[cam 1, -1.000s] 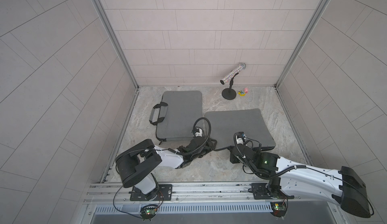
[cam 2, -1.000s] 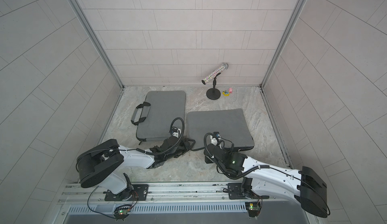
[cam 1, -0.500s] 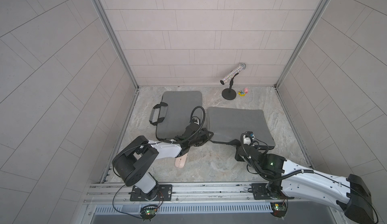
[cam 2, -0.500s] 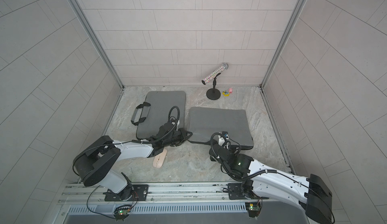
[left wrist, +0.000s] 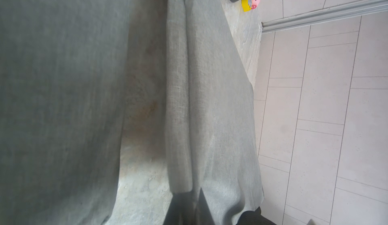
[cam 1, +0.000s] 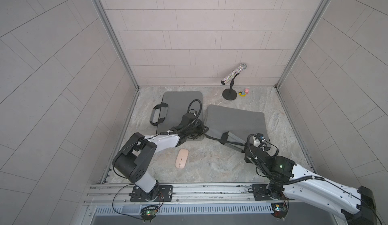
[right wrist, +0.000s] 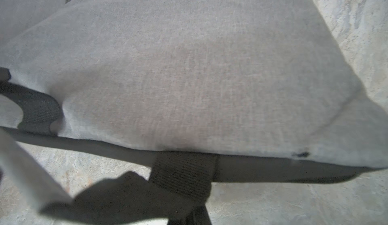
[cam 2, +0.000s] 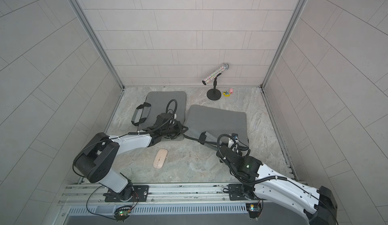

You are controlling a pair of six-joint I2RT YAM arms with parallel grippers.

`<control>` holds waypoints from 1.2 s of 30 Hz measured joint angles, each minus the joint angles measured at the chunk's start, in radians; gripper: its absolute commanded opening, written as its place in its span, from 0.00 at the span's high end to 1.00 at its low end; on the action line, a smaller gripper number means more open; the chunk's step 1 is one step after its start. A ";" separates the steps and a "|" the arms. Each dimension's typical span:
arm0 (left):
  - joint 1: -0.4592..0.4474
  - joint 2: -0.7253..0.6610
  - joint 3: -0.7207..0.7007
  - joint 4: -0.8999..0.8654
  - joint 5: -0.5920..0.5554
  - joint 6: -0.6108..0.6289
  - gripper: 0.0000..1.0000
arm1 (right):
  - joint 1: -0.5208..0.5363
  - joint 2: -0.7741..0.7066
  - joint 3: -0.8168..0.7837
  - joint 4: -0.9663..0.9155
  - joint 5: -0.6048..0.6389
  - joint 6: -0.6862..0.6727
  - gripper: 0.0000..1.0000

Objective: Put the mouse into the laptop bag
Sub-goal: Zip the zipper on the zippered laptop bag.

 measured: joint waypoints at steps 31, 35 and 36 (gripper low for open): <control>-0.264 -0.293 -0.184 0.001 -0.270 -0.008 0.00 | -0.003 0.032 -0.010 -0.036 -0.134 -0.036 1.00; -0.449 -0.409 -0.294 0.073 -0.387 -0.067 0.00 | 0.017 0.070 0.006 0.020 -0.163 -0.039 1.00; -0.470 -0.409 -0.302 0.093 -0.401 -0.077 0.00 | 0.029 0.076 0.009 0.033 -0.169 -0.039 1.00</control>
